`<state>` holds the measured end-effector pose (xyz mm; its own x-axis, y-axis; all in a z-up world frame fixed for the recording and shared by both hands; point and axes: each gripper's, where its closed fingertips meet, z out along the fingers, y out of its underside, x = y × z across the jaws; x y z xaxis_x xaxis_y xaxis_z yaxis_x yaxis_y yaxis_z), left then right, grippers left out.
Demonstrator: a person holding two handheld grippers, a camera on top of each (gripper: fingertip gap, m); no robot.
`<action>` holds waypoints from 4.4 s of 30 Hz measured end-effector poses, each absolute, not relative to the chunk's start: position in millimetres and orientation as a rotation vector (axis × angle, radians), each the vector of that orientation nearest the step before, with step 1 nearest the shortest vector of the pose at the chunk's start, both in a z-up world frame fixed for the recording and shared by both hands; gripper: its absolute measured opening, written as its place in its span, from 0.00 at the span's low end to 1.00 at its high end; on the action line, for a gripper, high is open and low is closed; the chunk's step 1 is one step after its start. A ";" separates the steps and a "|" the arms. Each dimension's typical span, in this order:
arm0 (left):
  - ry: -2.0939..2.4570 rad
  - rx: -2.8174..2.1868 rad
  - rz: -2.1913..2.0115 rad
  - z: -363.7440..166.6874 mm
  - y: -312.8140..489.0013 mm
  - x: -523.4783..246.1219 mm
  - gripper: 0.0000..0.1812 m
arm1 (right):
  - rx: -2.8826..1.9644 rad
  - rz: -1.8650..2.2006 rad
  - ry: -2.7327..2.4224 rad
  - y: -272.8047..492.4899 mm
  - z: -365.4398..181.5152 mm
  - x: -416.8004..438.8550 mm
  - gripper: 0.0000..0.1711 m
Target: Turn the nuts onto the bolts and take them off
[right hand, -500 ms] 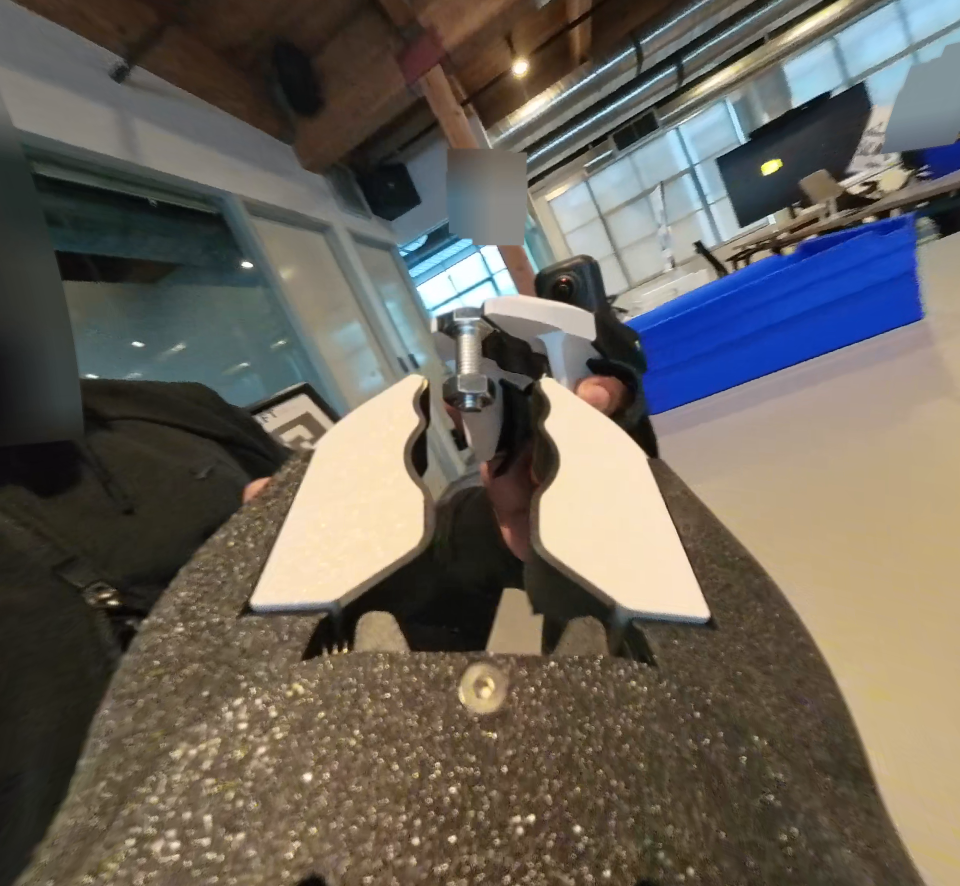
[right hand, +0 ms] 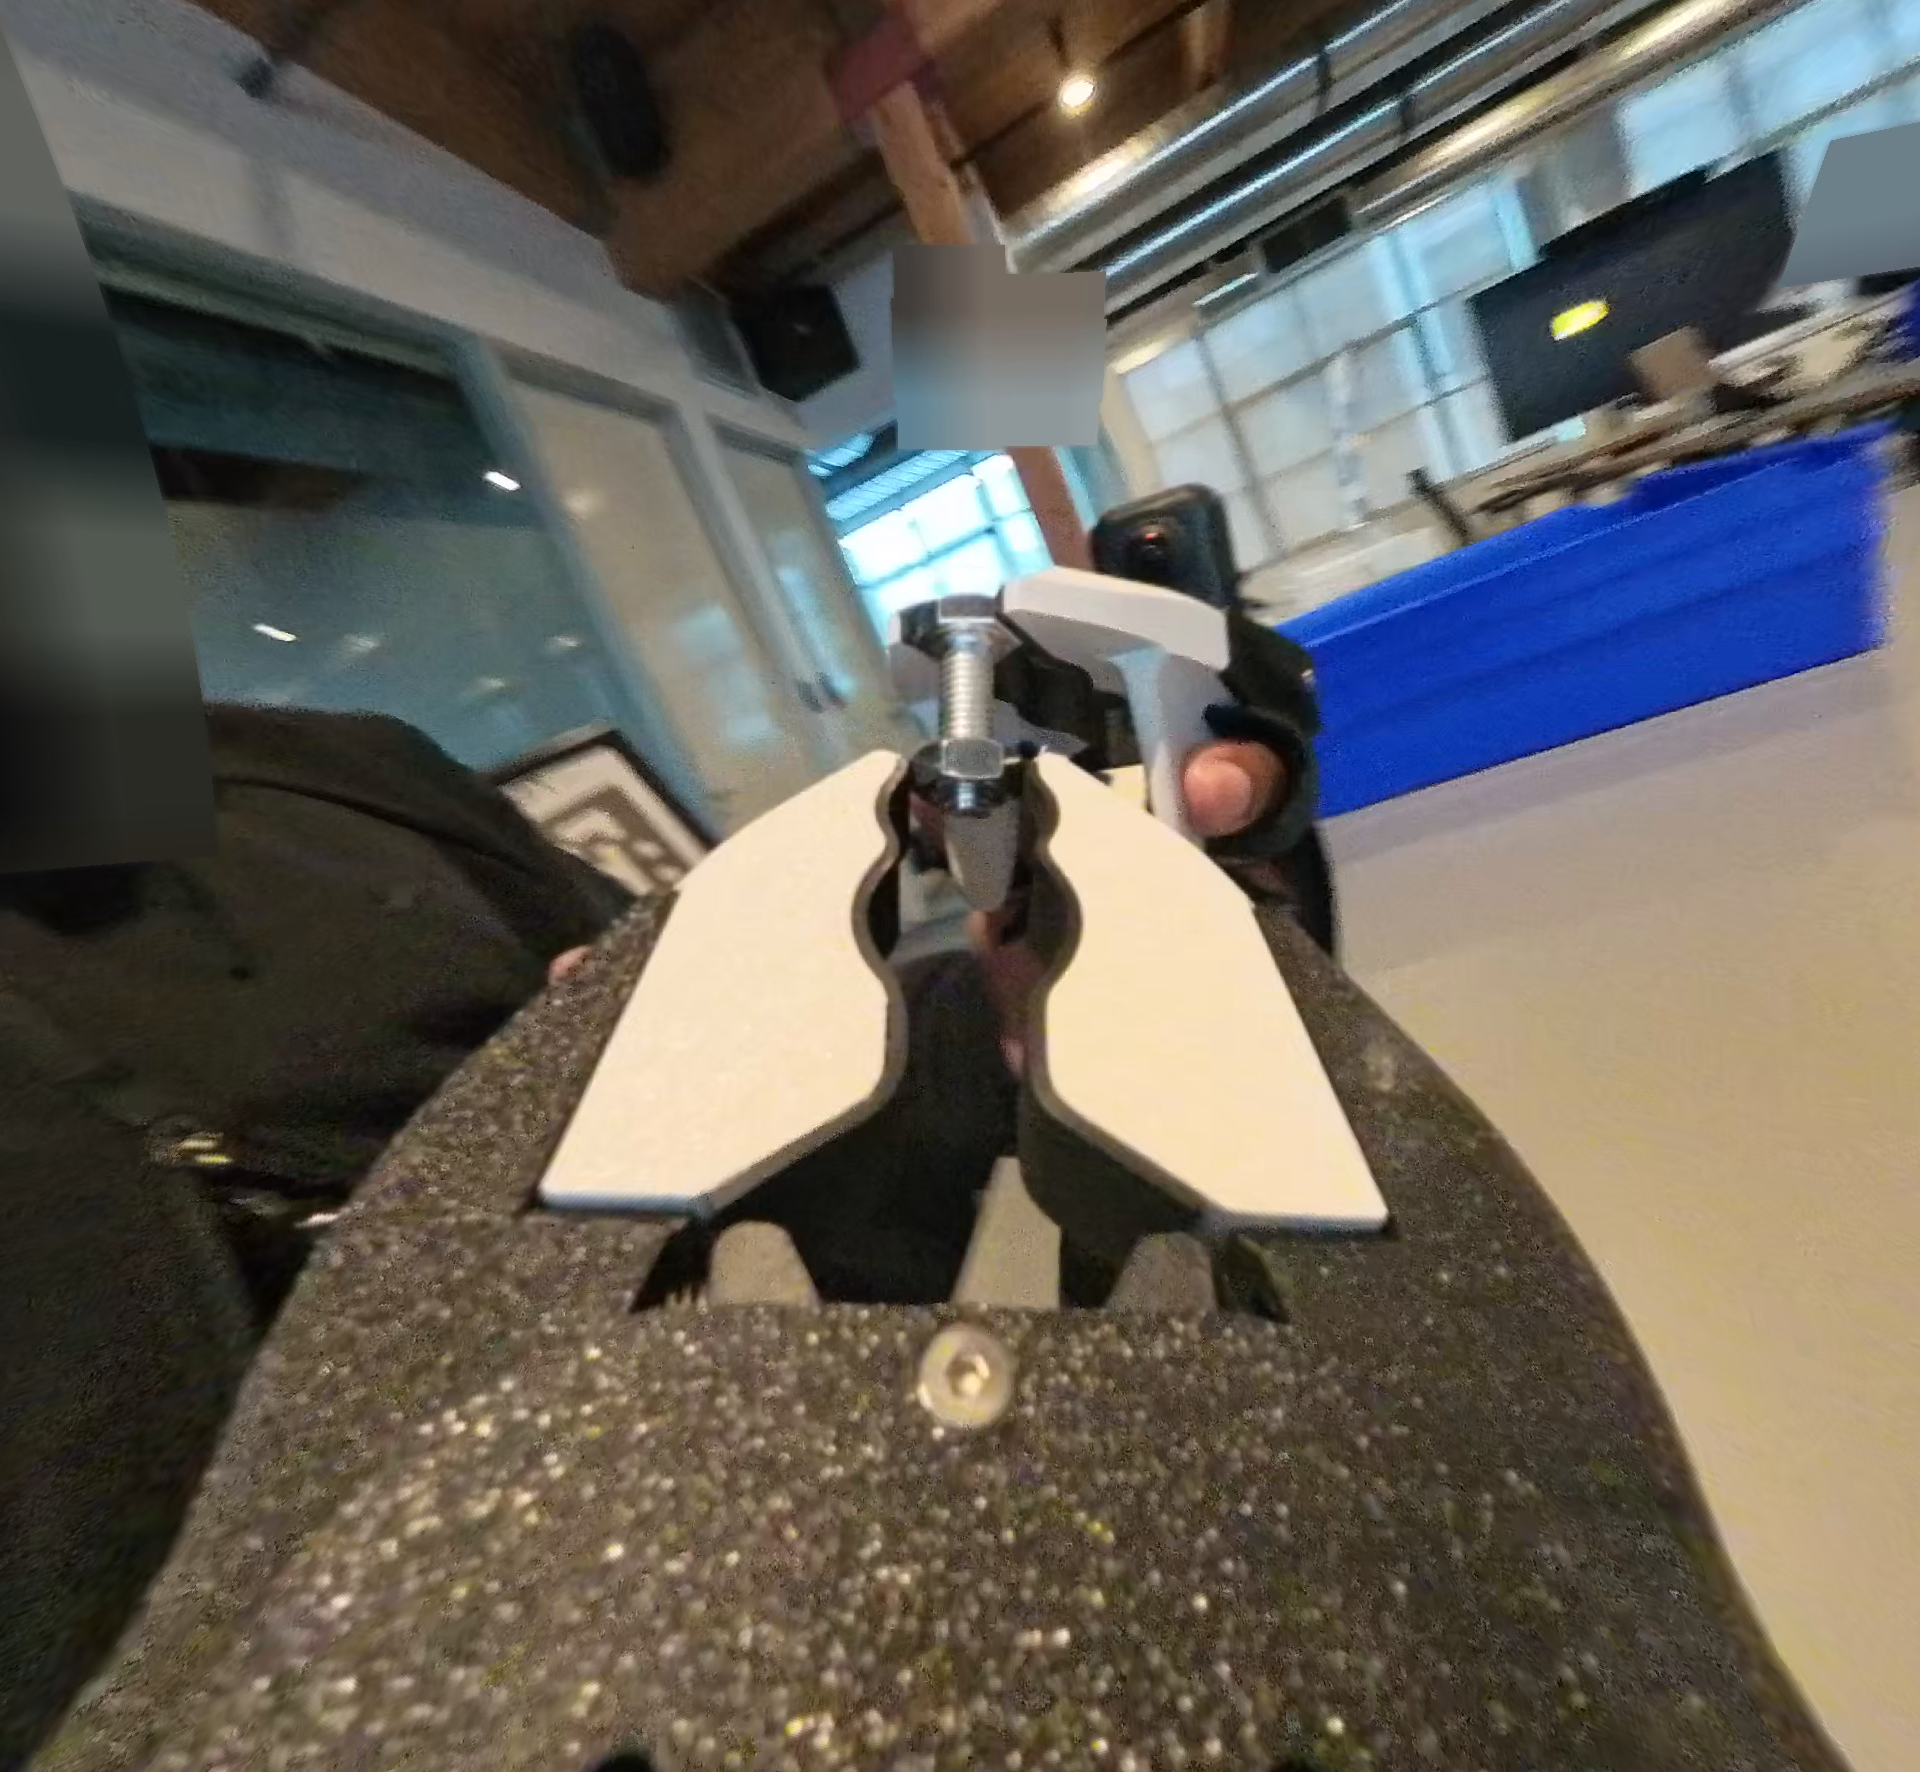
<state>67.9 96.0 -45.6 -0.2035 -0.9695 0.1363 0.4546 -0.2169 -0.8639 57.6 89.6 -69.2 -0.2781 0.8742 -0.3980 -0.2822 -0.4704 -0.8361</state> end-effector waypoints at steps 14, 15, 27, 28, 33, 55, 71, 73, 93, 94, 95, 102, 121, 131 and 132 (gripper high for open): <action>0.788 -0.919 -1.641 -47.9 107.7 64.9 0.09 | -1.104 0.764 -0.978 107.5 -81.9 50.9 0.20; 0.786 -0.911 -1.642 -47.0 107.2 64.0 0.09 | -1.108 0.849 -0.969 105.2 -80.4 50.5 0.22; 0.851 -0.824 -1.663 -41.3 92.1 64.8 0.09 | -1.117 2.041 -0.677 102.0 -60.8 69.6 0.19; 0.849 -0.821 -1.661 -40.9 92.1 64.4 0.09 | -1.122 2.069 -0.690 99.4 -61.7 67.7 0.19; 0.854 -0.822 -1.661 -41.3 91.3 65.0 0.09 | -1.143 2.105 -0.748 91.0 -65.6 60.7 0.18; 0.760 -1.017 -1.604 -57.4 118.5 69.3 0.09 | -1.122 0.510 -0.927 119.3 -81.1 57.2 0.15; 0.614 -0.843 -1.872 -39.8 117.5 46.5 0.09 | -1.289 1.215 -0.878 117.2 -92.6 49.2 0.18; 0.606 -0.856 -1.884 -41.3 119.0 47.2 0.09 | -1.299 1.121 -0.899 118.6 -96.2 46.9 0.18; 0.657 -0.948 -1.804 -50.5 120.8 58.9 0.09 | -1.283 0.988 -0.742 138.0 -85.0 70.4 0.16; 0.658 -0.940 -1.798 -49.6 120.3 58.4 0.09 | -1.294 0.996 -0.746 138.3 -86.8 69.2 0.16; 0.656 -0.932 -1.790 -48.6 120.3 57.4 0.09 | -1.299 0.998 -0.751 138.1 -87.7 68.3 0.17; 0.504 -0.893 -1.834 -45.4 130.1 51.6 0.09 | -1.213 0.750 -0.822 132.2 -81.9 66.9 0.23; 0.470 -0.894 -1.872 -50.7 124.5 69.6 0.09 | -1.130 0.432 -0.896 123.5 -79.2 64.8 0.11; 0.619 -0.994 -1.857 -57.3 119.6 75.5 0.14 | -1.073 0.430 -1.011 114.4 -75.8 69.1 0.11; 0.664 -1.017 -1.834 -59.0 118.2 75.7 0.15 | -1.063 0.431 -1.033 112.7 -76.2 68.8 0.11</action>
